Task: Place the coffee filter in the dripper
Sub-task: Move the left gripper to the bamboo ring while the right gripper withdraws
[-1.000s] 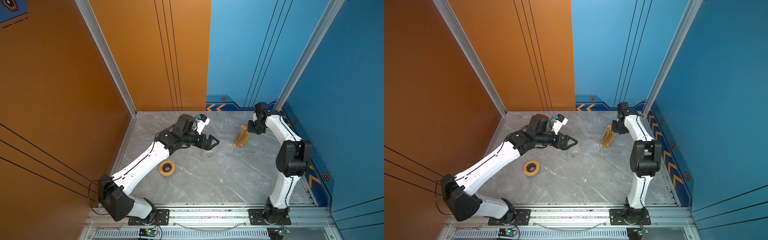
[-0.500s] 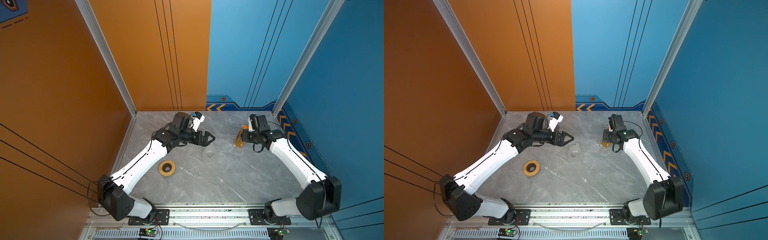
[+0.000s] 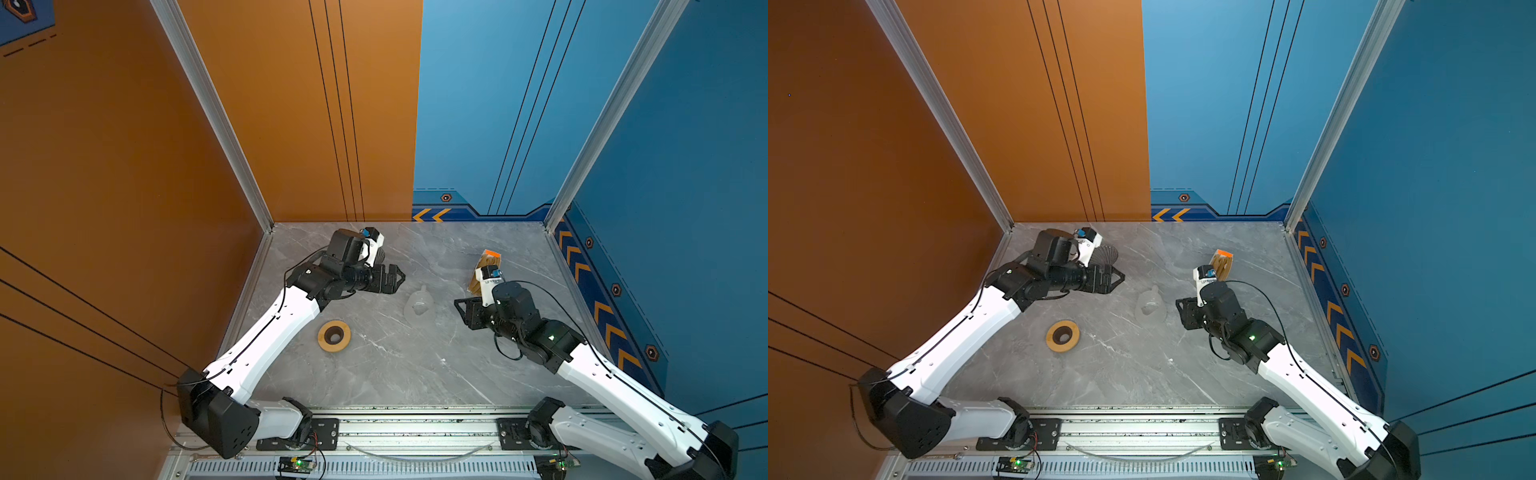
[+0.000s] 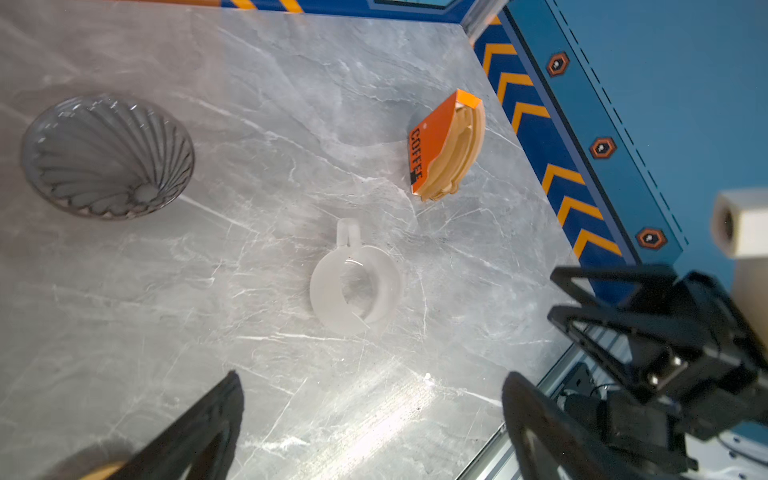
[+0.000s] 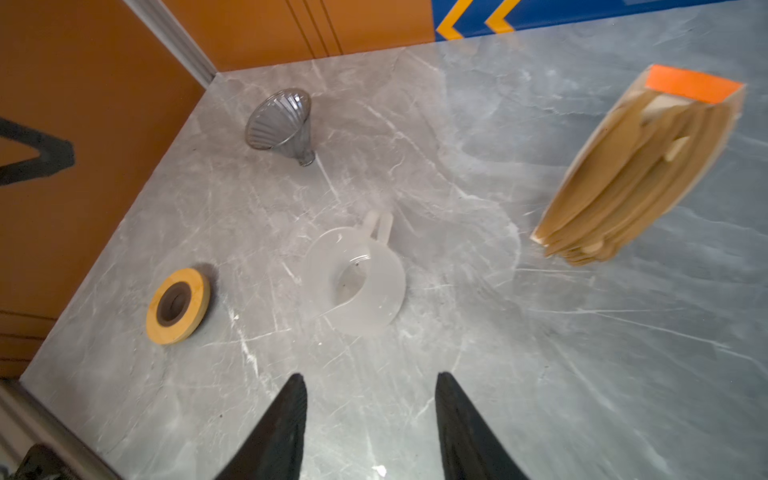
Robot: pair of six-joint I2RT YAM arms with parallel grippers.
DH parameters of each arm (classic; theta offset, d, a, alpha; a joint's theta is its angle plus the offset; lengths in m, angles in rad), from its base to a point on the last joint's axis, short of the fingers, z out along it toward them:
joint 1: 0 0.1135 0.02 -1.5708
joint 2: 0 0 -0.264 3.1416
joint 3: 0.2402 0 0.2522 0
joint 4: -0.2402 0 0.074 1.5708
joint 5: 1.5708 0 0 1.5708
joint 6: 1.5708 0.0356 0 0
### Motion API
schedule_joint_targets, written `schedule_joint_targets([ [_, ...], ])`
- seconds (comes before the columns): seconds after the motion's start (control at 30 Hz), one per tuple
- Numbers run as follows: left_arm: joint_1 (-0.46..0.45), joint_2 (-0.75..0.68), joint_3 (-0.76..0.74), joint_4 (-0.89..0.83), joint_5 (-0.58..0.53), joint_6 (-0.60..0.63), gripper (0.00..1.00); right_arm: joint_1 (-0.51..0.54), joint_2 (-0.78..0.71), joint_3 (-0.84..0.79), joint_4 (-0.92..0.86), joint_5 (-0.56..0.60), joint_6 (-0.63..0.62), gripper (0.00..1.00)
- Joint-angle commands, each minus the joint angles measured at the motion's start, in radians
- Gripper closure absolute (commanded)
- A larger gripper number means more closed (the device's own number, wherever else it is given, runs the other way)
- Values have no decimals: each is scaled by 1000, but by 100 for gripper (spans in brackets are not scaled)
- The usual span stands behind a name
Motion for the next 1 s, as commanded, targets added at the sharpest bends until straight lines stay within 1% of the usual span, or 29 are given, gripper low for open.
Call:
schedule_joint_targets([
  [0.0,73,-45,-76,-52,-24,-114,2,100,3,-24,79,45,55,51],
  [0.1,143,-95,-168,-57,-30,-163,2,176,8,-41,103,55,56,50],
  [0.3,257,-237,-357,-57,-51,-226,2,229,28,-81,181,-65,49,48],
  [0.4,321,-291,-455,-49,-25,-269,2,242,53,-74,201,-78,43,47],
  [0.47,360,-311,-518,-33,19,-293,2,245,75,-62,219,-103,40,46],
  [0.57,411,-326,-591,-27,63,-313,2,265,113,-25,231,-138,26,43],
  [0.73,456,-362,-687,24,91,-337,2,326,178,36,218,-133,-2,26],
  [0.8,471,-370,-716,37,95,-346,2,352,203,53,226,-121,-4,17],
  [0.9,503,-374,-749,55,119,-365,1,382,237,74,244,-109,-4,1],
  [0.97,527,-374,-766,63,130,-374,1,401,260,88,256,-100,-4,0],
])
